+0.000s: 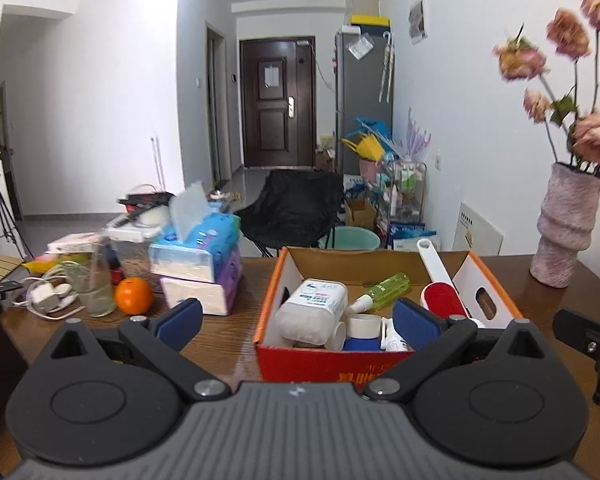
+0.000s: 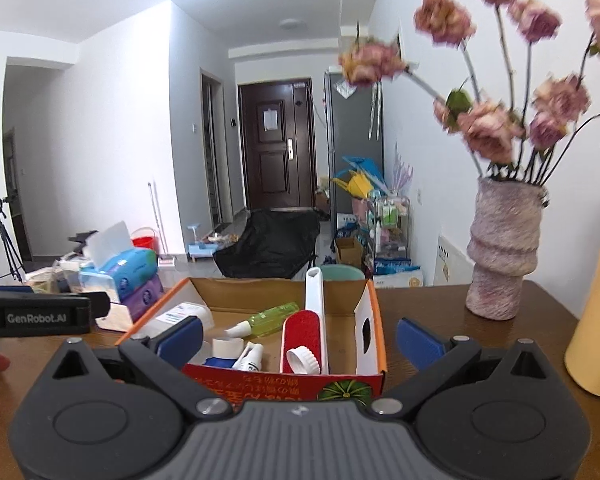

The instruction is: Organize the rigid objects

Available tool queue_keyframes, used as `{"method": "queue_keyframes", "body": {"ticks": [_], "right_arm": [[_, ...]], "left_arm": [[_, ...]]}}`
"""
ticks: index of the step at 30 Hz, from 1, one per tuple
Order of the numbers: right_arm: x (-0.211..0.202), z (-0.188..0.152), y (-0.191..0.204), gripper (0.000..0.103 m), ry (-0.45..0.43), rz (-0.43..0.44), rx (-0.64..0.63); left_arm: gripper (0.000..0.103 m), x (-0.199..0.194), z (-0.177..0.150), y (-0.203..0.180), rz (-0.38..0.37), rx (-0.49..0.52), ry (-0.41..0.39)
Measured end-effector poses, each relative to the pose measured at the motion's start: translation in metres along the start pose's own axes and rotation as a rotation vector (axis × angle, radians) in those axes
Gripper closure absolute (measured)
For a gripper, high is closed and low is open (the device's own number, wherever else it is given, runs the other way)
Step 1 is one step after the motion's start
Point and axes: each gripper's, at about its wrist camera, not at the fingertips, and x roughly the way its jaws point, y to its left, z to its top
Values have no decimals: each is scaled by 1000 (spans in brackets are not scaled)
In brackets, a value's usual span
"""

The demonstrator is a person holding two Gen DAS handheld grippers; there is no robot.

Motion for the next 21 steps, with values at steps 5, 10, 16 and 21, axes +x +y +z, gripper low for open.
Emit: {"method": "queue_keyframes", "body": {"ticks": [5, 10, 16, 21], "right_arm": [[-59, -3, 2, 0, -45, -1, 4], [-126, -11, 5, 0, -94, -30, -16], [-194, -27, 5, 0, -118, -32, -15], [-244, -44, 10, 0, -127, -37, -26]], "left_arm": [[0, -68, -9, 8, -8, 1, -53], [0, -136, -25, 12, -1, 20, -109], [0, -209, -53, 15, 1, 31, -140], [0, -248, -80, 20, 0, 35, -126]]}}
